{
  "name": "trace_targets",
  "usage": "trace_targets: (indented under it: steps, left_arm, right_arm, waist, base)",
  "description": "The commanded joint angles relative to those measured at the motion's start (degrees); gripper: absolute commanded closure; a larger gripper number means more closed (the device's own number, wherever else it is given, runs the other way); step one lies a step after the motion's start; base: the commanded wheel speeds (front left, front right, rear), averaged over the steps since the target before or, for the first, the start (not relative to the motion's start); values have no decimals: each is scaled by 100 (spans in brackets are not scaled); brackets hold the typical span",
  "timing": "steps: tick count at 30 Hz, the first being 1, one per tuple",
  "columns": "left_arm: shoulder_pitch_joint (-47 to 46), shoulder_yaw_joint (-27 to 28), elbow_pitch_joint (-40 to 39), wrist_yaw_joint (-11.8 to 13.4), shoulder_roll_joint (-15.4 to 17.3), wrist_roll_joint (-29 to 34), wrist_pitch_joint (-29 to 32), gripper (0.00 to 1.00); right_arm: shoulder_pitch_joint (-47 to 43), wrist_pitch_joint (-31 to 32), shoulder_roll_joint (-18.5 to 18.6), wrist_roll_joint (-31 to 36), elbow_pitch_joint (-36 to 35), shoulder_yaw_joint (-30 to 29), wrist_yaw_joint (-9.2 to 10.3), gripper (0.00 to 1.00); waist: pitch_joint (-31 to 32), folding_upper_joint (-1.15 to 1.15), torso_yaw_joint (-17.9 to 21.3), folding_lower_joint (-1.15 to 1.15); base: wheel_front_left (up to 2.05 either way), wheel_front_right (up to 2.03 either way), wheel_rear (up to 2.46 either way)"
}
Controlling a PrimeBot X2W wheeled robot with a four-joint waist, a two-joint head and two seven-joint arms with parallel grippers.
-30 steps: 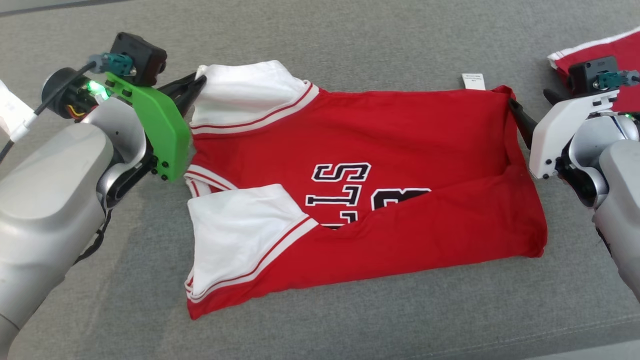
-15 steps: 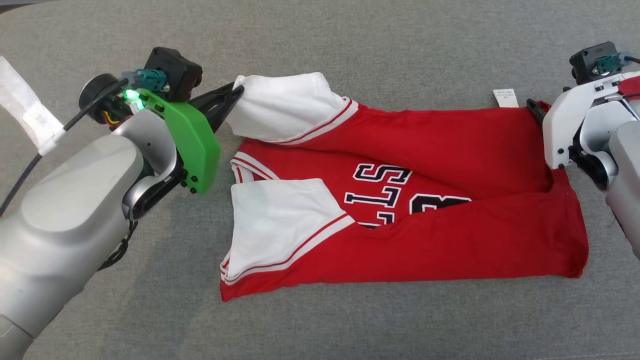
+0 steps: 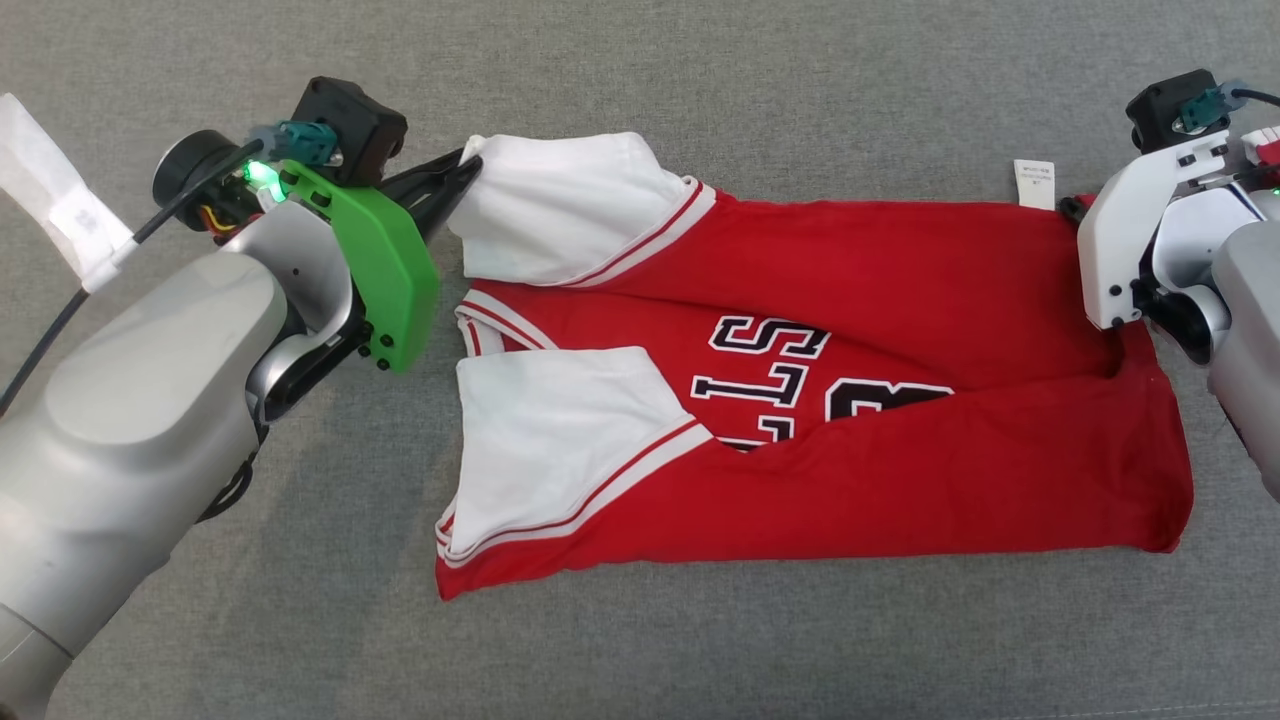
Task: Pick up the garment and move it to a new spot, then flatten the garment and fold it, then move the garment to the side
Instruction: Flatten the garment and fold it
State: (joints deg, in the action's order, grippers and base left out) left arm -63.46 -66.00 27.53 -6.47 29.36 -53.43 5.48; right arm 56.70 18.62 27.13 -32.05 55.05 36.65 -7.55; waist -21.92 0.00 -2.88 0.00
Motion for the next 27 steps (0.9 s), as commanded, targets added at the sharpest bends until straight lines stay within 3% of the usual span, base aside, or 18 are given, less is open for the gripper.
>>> trace_targets:
  steps: [1, 16, 27]
  left_arm:
    - [-83, 20, 74, 48, -2, 2, -26, 100]
    - [-440, 73, 923, 59, -111, 158, -272, 100]
    - [-1067, 200, 1956, 124, -525, 420, -1033, 100]
  right_arm:
    - [-20, -17, 46, -41, 125, 53, 12, 100]
    - [690, -1073, -79, 5, 452, -30, 12, 100]
    - [1371, -2310, -328, 513, 1036, -222, 12, 100]
  waist:
    - [1, 0, 10, 0]
    - [-129, 0, 130, 0]
    - [-308, 0, 150, 0]
  base:
    - [0, 0, 0]
    - [0, 0, 0]
    - [0, 0, 0]
